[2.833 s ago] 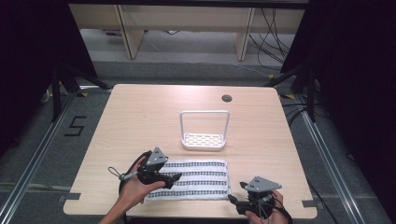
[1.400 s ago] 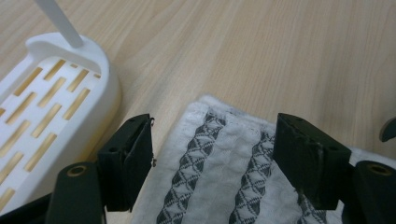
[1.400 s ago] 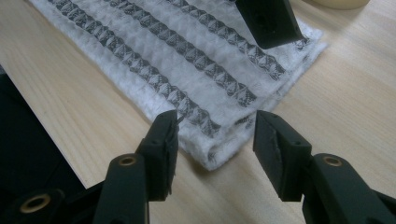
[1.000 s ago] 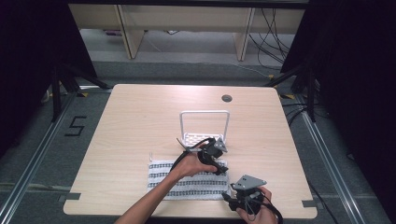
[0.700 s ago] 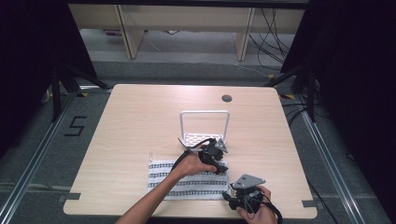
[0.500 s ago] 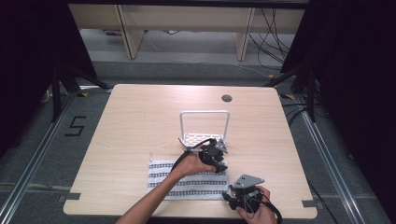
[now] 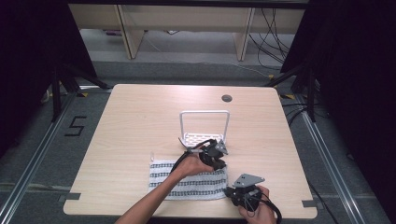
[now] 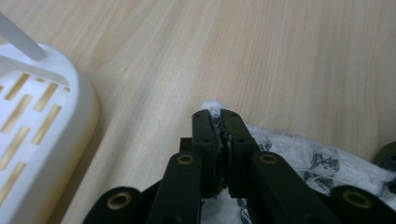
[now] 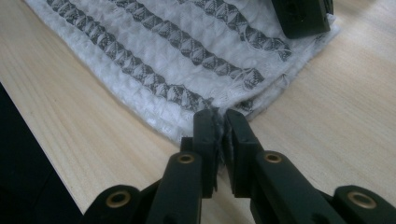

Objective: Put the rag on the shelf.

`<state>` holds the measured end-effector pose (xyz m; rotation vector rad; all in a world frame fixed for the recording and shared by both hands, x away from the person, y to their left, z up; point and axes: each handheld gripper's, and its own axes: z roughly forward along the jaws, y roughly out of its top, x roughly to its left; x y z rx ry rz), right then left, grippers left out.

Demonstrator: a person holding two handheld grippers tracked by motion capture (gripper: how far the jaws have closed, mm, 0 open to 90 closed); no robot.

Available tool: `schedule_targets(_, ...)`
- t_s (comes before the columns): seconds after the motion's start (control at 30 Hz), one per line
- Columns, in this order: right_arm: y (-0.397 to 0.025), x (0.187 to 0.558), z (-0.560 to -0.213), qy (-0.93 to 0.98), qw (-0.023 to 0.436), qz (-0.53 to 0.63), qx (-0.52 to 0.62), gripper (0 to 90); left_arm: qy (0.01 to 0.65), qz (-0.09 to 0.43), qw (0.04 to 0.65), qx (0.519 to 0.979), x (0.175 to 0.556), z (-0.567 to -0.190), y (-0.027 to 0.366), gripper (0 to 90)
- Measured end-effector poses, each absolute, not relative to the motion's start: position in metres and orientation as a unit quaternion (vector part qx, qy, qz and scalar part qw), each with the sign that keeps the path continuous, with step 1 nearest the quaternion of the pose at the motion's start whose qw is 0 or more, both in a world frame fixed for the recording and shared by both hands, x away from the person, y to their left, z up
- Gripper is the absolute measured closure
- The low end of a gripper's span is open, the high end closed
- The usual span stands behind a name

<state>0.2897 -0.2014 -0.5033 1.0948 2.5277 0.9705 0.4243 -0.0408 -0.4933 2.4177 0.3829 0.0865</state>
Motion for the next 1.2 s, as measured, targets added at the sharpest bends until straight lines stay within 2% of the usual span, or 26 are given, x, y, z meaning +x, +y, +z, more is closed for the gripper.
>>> schedule_targets(0.13, -0.204, 0.289, -0.497, 0.85, 0.113, 0.346, 0.38, 86.7, 0.16, 0.042, 0.359, 0.919, 0.423, -0.48, -0.031, 85.6)
schedule_targets(0.3, -0.208, 0.29, -0.487, 0.841, 0.139, 0.38, 0.36, 87.1, 0.164, 0.053, 0.368, 0.914, 0.42, -0.462, -0.019, 85.6)
schedule_targets(0.6, -0.21, 0.292, -0.462, 0.815, 0.124, 0.419, 0.38, 87.4, 0.175, 0.075, 0.389, 0.901, 0.414, -0.426, 0.003, 85.6)
schedule_targets(0.63, -0.212, 0.298, -0.452, 0.816, 0.148, 0.428, 0.359, 87.5, 0.18, 0.081, 0.394, 0.898, 0.414, -0.417, 0.011, 85.6)
schedule_targets(1.07, -0.208, 0.333, -0.383, 0.791, 0.169, 0.477, 0.343, 87.9, 0.231, 0.112, 0.45, 0.855, 0.405, -0.361, 0.056, 85.5)
schedule_targets(1.1, -0.207, 0.341, -0.367, 0.787, 0.184, 0.485, 0.336, 87.9, 0.235, 0.114, 0.458, 0.85, 0.403, -0.35, 0.061, 85.5)
schedule_targets(1.2, -0.204, 0.35, -0.347, 0.782, 0.189, 0.494, 0.328, 88.0, 0.243, 0.126, 0.468, 0.84, 0.403, -0.334, 0.067, 85.5)
